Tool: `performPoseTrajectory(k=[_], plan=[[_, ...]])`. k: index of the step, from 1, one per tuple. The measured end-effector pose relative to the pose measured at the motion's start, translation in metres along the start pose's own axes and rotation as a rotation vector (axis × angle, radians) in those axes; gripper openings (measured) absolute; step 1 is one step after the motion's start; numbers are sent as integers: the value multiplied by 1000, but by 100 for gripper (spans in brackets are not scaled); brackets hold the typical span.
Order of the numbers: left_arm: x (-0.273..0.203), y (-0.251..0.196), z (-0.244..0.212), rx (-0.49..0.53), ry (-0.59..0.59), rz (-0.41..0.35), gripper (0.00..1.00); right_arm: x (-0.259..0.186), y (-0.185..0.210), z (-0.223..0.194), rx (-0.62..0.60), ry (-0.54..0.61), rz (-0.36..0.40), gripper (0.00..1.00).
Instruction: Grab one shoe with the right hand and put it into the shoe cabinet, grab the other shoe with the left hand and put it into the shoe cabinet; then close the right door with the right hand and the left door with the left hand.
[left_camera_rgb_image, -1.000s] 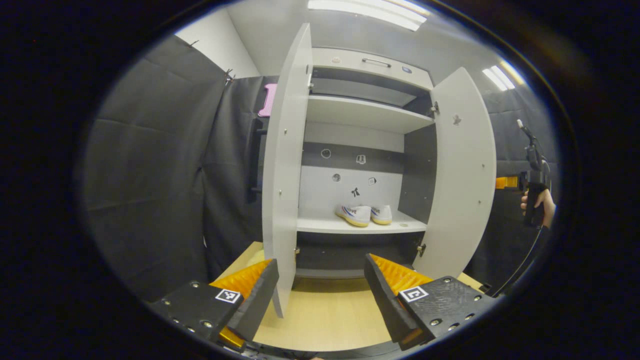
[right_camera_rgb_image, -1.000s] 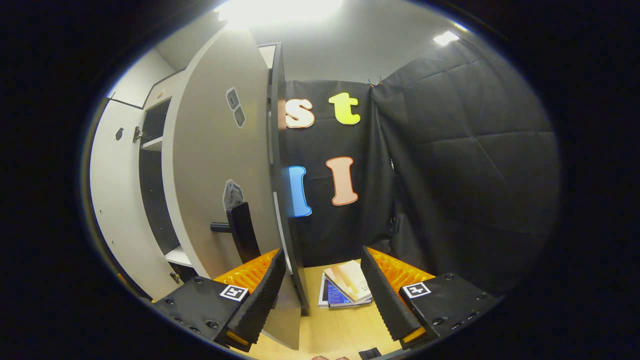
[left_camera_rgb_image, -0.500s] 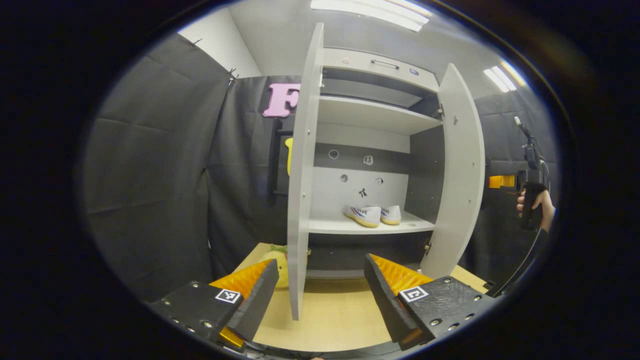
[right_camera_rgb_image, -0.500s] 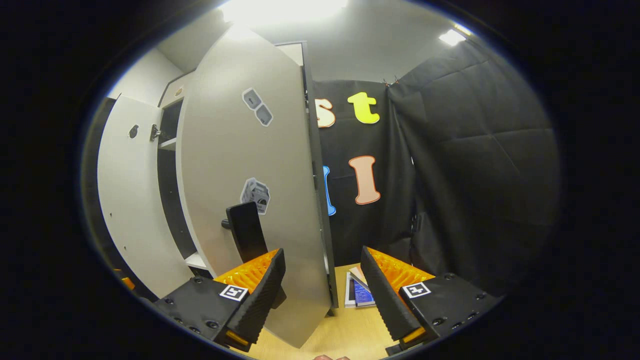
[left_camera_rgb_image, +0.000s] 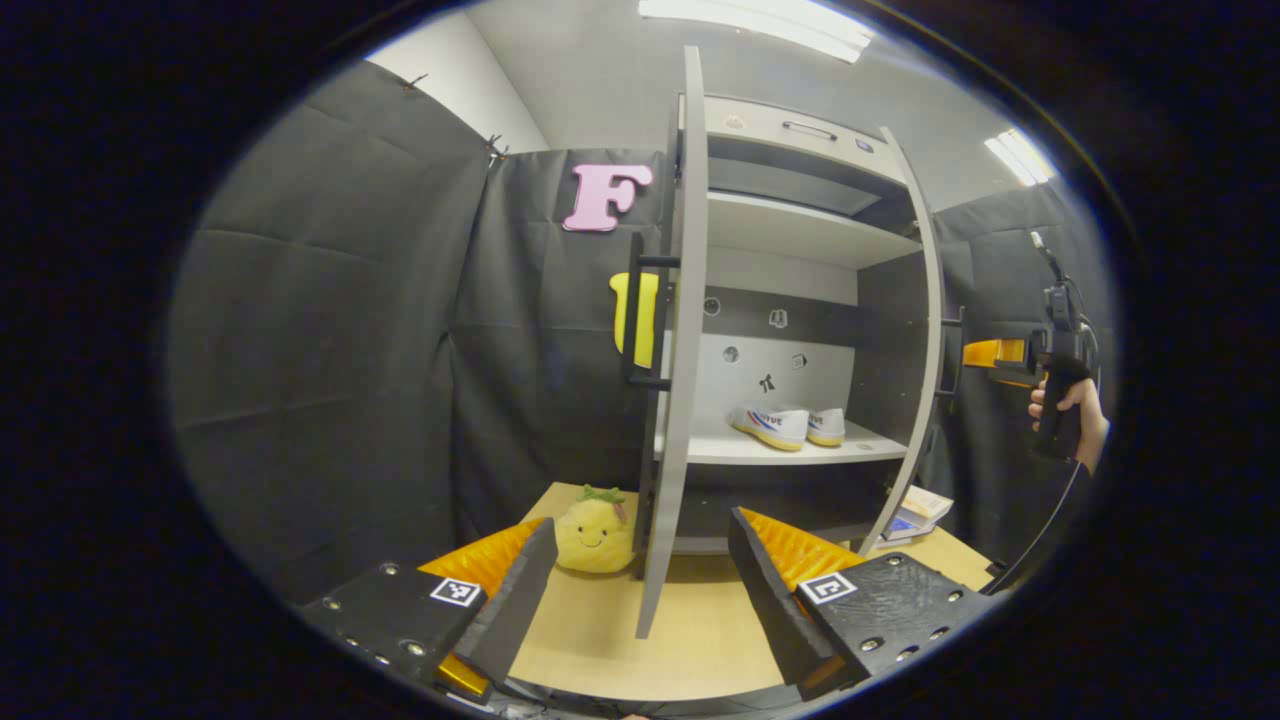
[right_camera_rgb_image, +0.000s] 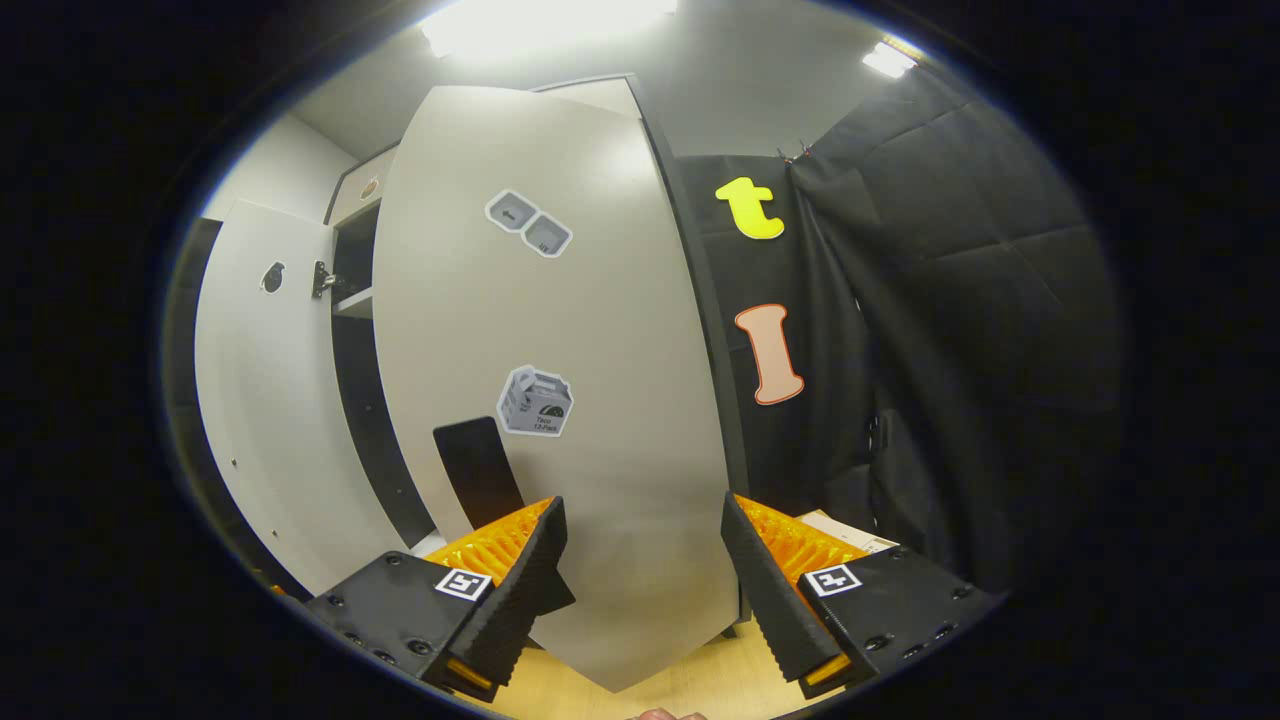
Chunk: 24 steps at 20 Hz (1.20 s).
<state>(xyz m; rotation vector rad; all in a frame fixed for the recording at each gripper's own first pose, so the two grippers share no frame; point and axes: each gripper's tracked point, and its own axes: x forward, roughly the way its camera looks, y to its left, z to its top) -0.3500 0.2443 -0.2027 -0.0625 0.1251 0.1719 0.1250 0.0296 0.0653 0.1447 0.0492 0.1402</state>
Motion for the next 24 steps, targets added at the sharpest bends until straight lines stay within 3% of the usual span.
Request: performPoseTrajectory(k=[6, 10, 24], plan=[[2, 35, 2, 14, -4, 50, 98, -4, -5, -7, 30, 20, -30, 98], [10, 51, 12, 38, -22, 42, 99, -19, -23, -11, 51, 22, -73, 98], [94, 96, 120, 90, -140, 8, 99, -79, -58, -44, -54, 67, -192, 98]])
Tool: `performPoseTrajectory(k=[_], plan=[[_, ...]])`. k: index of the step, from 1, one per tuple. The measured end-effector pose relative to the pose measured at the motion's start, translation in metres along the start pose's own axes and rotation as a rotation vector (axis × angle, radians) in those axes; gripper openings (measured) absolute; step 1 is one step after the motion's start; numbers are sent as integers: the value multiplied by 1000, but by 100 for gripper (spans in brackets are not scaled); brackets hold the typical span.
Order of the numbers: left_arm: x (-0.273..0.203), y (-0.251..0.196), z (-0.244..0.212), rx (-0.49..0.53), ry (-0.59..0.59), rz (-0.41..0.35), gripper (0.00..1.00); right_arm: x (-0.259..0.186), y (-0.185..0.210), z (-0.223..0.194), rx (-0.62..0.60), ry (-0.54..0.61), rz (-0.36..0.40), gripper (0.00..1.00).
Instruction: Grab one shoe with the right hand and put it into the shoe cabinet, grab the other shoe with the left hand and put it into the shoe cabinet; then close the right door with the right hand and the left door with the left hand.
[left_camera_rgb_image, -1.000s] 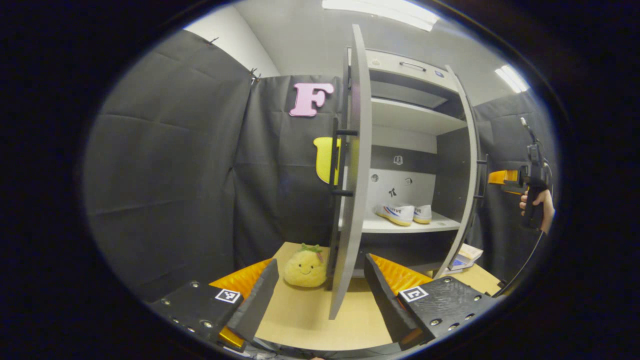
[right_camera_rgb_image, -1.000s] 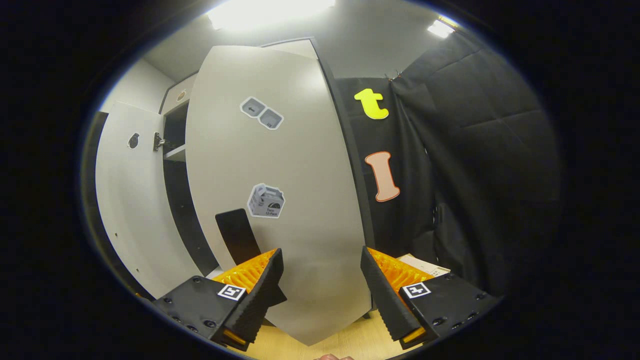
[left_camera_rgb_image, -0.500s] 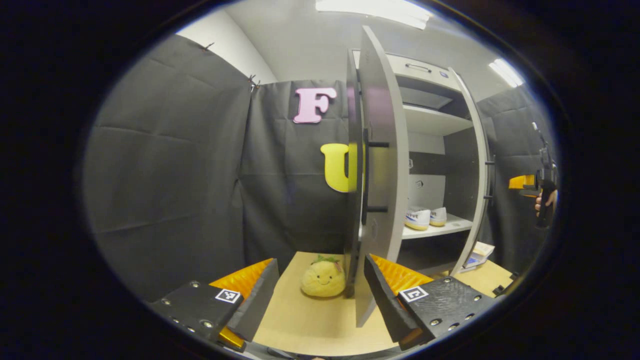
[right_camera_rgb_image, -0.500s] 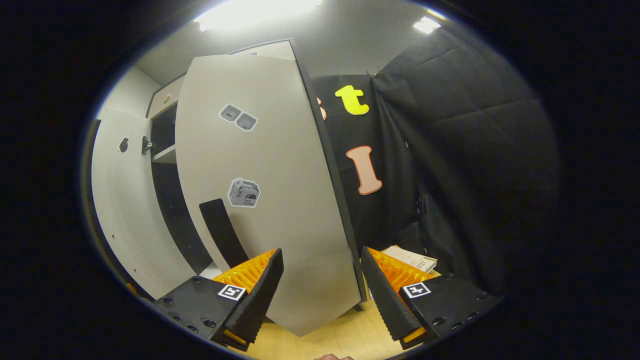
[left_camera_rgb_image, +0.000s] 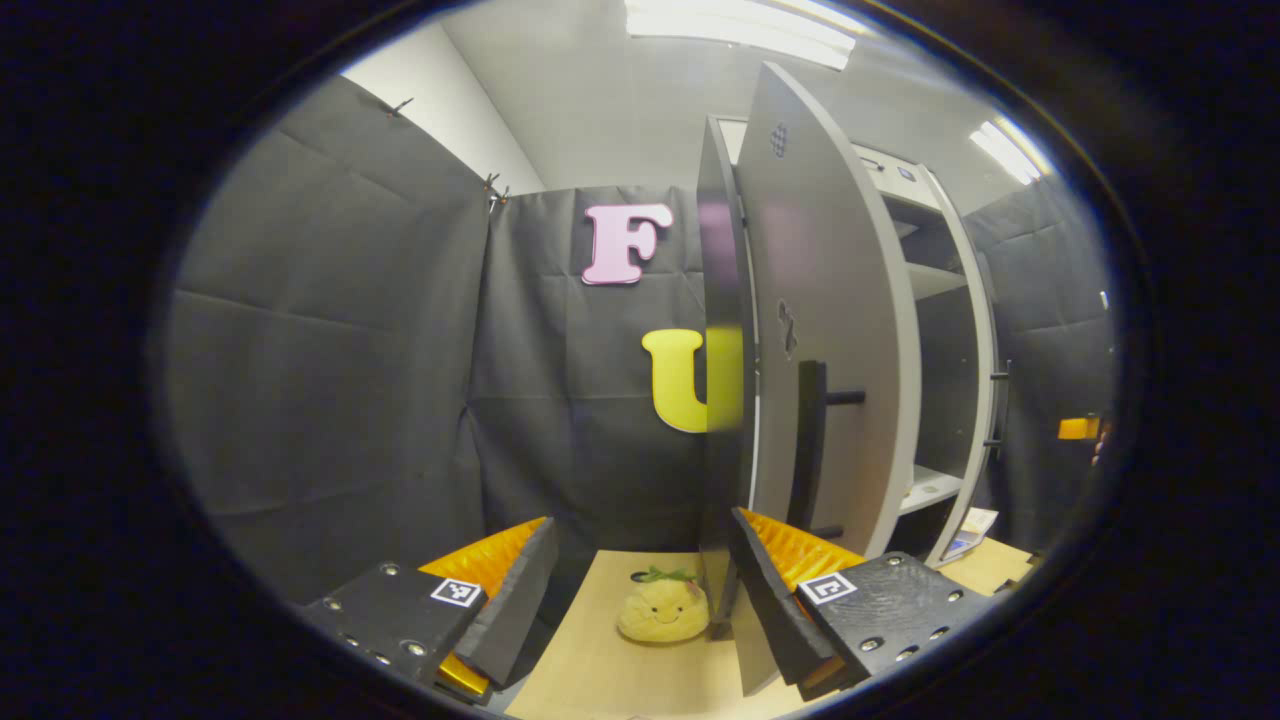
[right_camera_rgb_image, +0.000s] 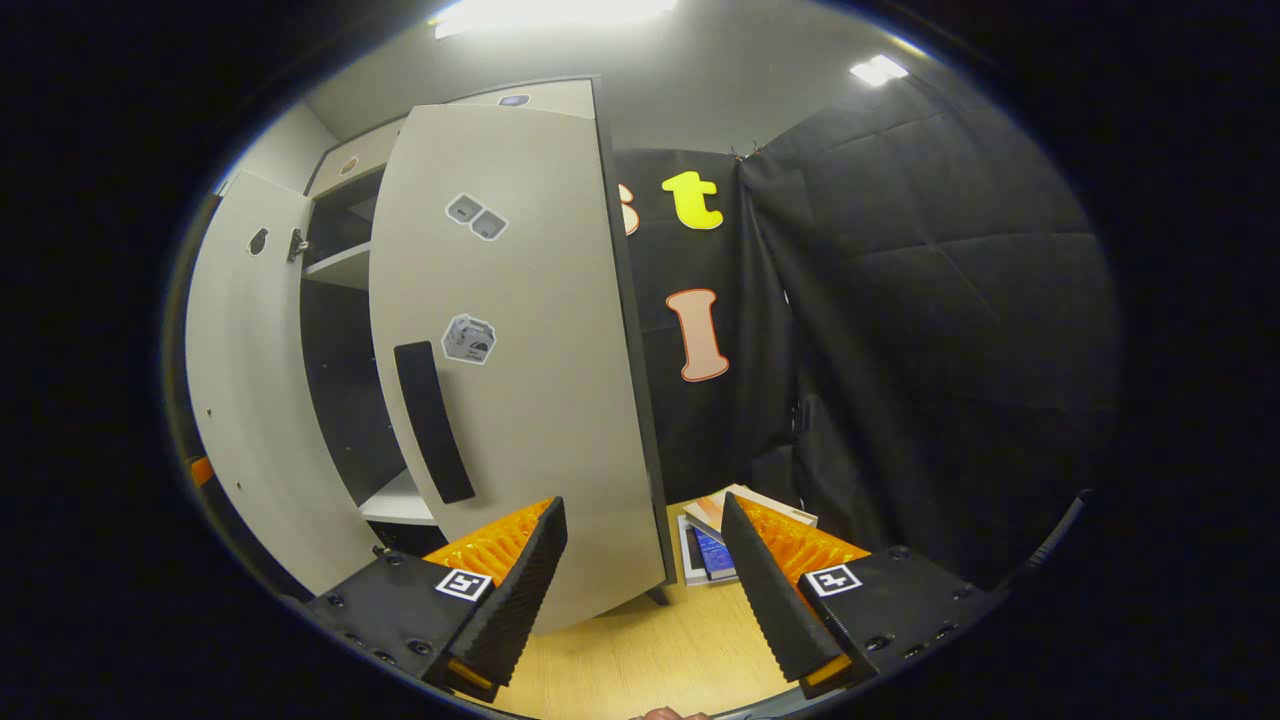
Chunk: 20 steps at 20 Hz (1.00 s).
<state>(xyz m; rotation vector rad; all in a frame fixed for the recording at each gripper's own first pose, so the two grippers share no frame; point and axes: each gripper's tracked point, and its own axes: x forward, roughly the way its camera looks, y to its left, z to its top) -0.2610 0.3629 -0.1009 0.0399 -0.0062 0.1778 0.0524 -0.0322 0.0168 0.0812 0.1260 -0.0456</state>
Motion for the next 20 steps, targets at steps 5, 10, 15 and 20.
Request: performPoseTrajectory(k=[5, 10, 15, 20], plan=[[33, -10, 13, -60, -11, -56, 99, -15, -9, -25, 29, 47, -25, 98], [47, -26, 22, -56, -17, -128, 98, -21, -12, -38, 35, 70, -36, 98], [45, -34, 26, -14, -17, -117, 94, -18, -19, -41, 37, 88, -44, 98], [37, -64, 24, -1, 13, -88, 92, -1, -20, -45, 51, 104, -19, 98]])
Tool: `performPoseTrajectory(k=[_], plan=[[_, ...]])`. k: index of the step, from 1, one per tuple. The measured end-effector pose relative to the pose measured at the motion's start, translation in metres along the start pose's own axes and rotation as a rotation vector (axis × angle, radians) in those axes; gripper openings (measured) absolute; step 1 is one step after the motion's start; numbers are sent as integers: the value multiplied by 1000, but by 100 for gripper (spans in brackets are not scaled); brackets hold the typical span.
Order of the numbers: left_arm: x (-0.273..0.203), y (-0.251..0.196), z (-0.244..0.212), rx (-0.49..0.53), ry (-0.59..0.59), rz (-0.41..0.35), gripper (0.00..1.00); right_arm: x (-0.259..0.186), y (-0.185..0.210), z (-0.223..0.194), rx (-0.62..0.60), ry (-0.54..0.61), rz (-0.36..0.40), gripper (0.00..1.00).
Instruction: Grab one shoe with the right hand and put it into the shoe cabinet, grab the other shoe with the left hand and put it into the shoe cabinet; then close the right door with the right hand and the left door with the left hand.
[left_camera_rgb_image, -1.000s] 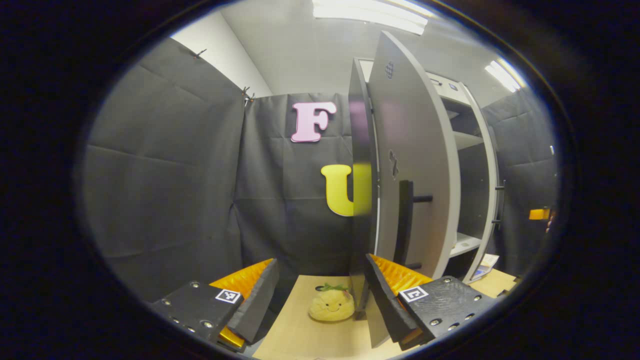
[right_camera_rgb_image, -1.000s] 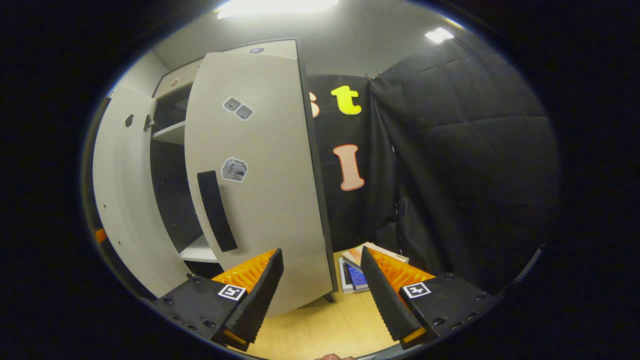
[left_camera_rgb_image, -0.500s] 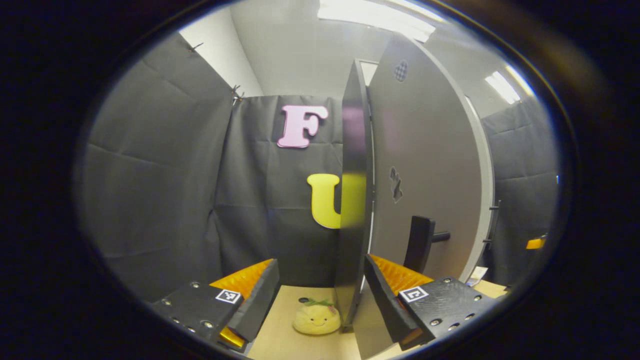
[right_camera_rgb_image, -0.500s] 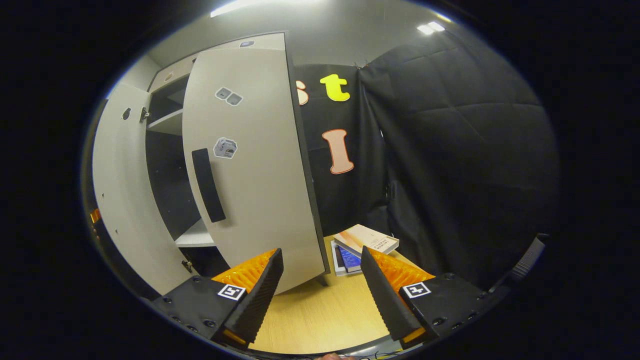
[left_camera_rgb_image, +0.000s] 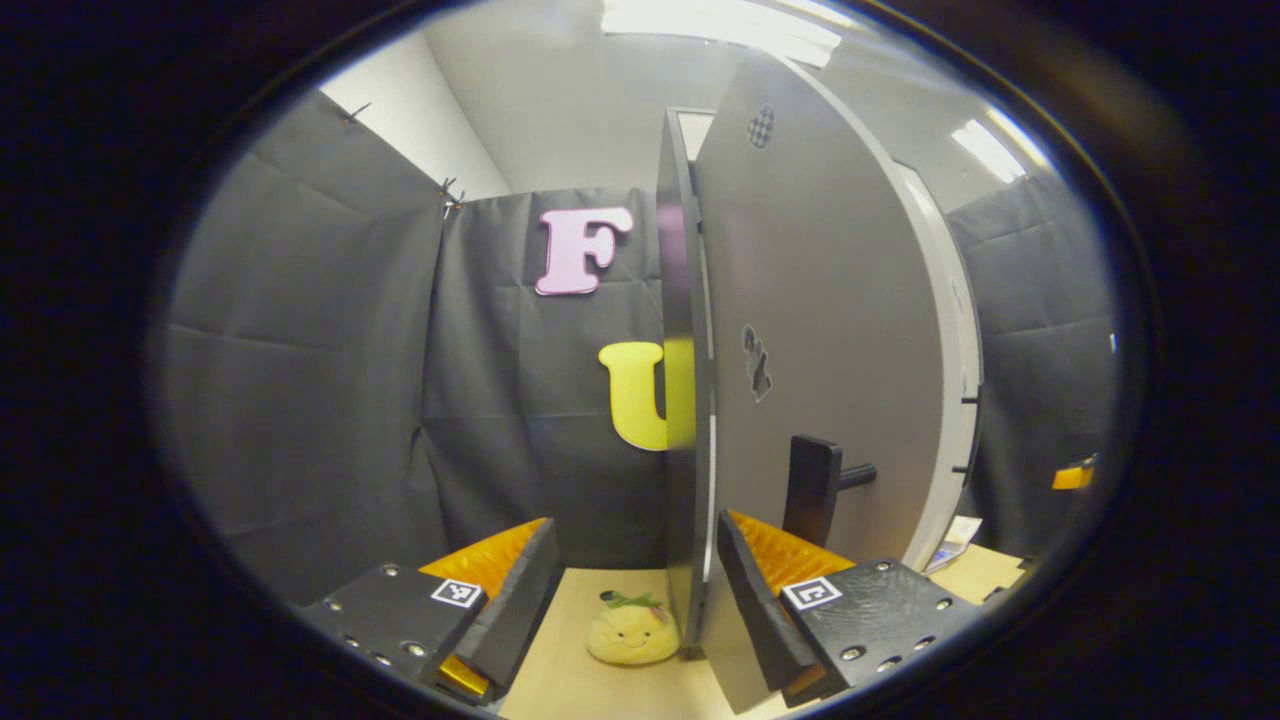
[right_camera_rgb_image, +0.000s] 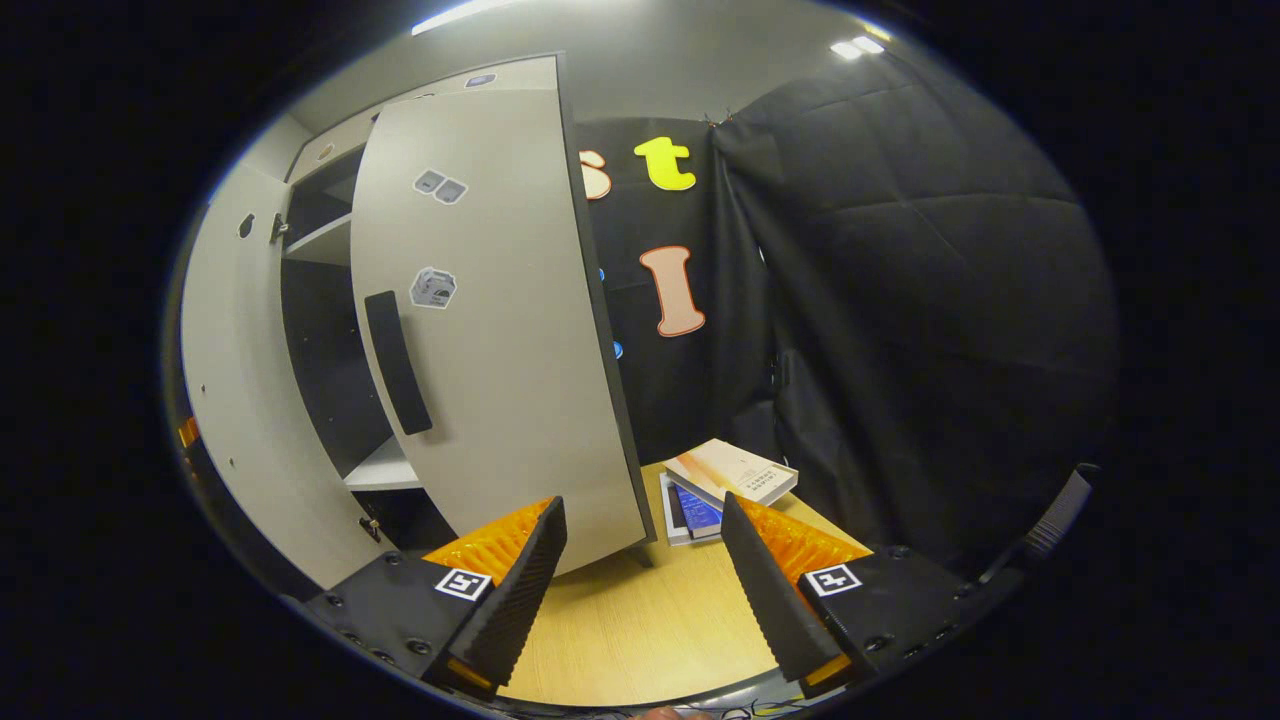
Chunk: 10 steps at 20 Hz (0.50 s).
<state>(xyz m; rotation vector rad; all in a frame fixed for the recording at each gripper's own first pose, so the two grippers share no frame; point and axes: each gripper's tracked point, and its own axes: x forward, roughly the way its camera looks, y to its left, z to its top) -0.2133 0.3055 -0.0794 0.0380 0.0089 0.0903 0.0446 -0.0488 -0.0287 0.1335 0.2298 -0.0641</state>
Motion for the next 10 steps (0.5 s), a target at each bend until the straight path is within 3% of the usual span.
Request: performPoseTrajectory(k=[1, 10], plan=[[-2, -7, 2, -3, 7, 7, 88, 7, 1, 0, 2, 3, 16, 98], [0, -95, -4, 42, 55, 109, 88, 63, -47, 14, -17, 24, 93, 98]])
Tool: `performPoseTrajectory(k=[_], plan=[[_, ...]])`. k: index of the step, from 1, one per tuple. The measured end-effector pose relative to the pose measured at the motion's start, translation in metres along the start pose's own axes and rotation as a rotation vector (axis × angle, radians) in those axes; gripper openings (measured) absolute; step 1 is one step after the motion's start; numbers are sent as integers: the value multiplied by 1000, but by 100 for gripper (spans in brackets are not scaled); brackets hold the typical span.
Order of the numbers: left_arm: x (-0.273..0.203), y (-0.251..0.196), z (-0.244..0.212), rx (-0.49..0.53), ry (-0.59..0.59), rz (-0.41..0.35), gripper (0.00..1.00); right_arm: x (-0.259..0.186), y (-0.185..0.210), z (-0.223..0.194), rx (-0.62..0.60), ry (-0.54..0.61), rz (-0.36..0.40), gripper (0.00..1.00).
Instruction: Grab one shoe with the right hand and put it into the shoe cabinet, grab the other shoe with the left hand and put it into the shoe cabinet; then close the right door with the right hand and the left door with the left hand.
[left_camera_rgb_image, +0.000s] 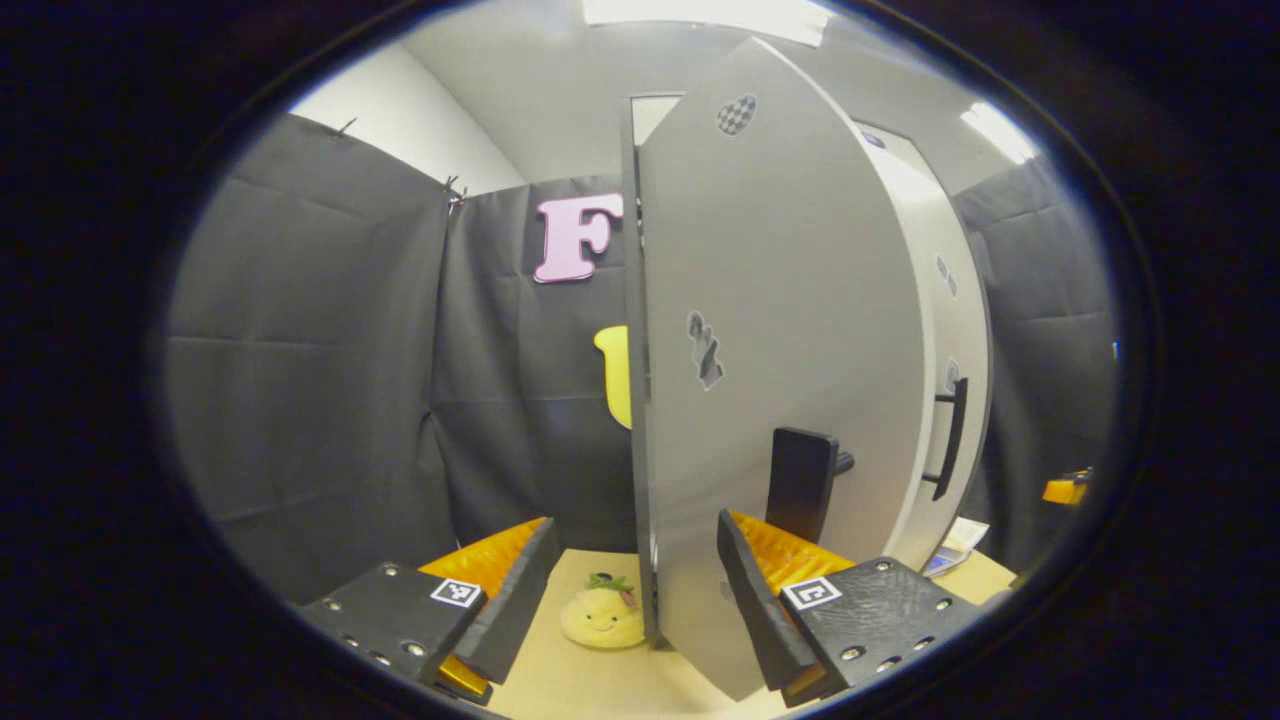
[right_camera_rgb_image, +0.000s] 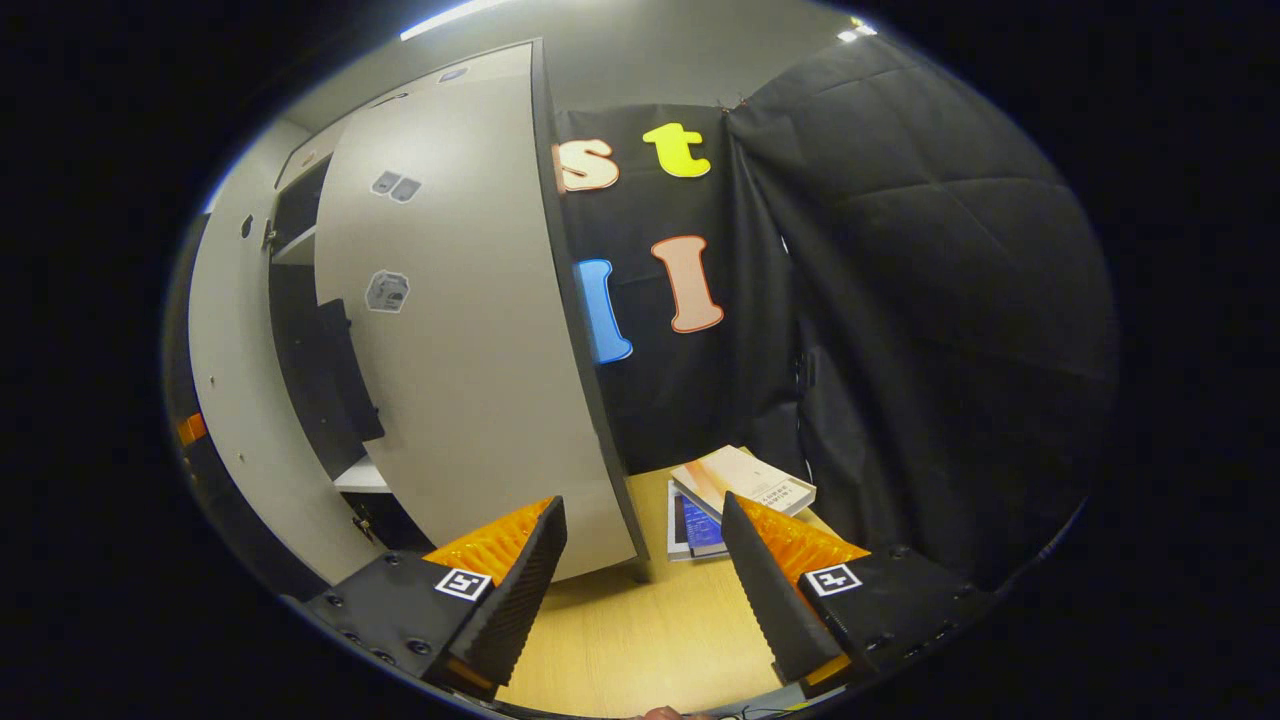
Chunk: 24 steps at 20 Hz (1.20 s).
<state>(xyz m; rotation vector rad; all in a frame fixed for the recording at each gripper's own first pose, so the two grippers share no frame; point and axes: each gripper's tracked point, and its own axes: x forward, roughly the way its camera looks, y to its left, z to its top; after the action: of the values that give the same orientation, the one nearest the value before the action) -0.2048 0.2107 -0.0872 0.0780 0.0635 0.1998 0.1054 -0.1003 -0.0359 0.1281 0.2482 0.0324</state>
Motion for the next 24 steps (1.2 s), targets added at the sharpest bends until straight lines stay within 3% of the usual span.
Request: performPoseTrajectory(k=[9, 14, 17, 18, 24], plan=[[-6, -110, -12, 46, 1, 22, 88, 19, -66, -4, 6, 60, 58, 98], [-30, -135, -30, 41, 32, 33, 88, 18, -84, -3, -17, 60, 63, 98], [-53, -135, -42, -10, 44, 19, 92, 13, -74, -3, -5, 50, 62, 98], [-62, -132, -45, -28, 45, 13, 88, 11, -66, -3, 0, 46, 62, 98], [-109, -84, -44, -88, -13, -9, 88, -12, 3, 7, -33, -14, 78, 98]])
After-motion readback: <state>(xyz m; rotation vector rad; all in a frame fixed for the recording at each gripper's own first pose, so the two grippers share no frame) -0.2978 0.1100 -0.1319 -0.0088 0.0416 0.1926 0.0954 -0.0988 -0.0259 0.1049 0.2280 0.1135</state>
